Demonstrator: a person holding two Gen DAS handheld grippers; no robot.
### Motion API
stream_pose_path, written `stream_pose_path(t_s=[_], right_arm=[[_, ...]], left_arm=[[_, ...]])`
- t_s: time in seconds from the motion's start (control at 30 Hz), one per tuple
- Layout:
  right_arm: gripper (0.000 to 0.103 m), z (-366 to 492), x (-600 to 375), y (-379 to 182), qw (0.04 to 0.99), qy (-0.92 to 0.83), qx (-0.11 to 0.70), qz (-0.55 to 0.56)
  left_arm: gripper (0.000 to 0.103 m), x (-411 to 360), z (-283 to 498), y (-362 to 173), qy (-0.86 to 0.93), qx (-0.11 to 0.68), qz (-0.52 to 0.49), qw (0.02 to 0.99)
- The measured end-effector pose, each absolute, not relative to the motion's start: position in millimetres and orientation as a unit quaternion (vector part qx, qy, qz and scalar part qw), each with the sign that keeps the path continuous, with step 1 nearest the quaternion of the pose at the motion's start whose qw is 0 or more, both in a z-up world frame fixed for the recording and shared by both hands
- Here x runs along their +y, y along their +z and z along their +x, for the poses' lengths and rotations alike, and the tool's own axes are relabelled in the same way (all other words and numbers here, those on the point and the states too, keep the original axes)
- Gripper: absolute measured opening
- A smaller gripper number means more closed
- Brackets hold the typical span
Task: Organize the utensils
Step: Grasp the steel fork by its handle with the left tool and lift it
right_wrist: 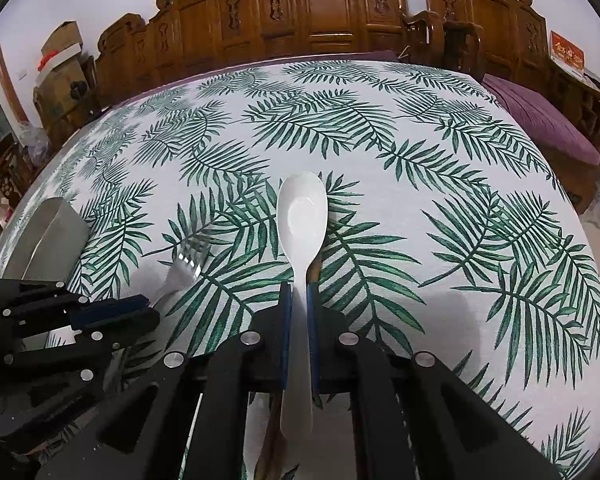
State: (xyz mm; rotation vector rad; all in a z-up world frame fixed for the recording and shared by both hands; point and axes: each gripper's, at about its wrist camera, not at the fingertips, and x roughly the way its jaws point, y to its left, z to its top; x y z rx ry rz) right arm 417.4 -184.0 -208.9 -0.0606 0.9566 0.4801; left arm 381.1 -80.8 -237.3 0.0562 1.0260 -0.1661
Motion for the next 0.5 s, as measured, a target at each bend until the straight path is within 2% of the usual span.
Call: stream_pose_path(t_s=[0.5], right_arm=[[0.009,406.7,-173.0,-201.0,0.859,0.245,0.447,-0.033]], left_arm=[[0.006,-61.1,348.4,-219.9,-0.075,0.476,0.024,0.876]])
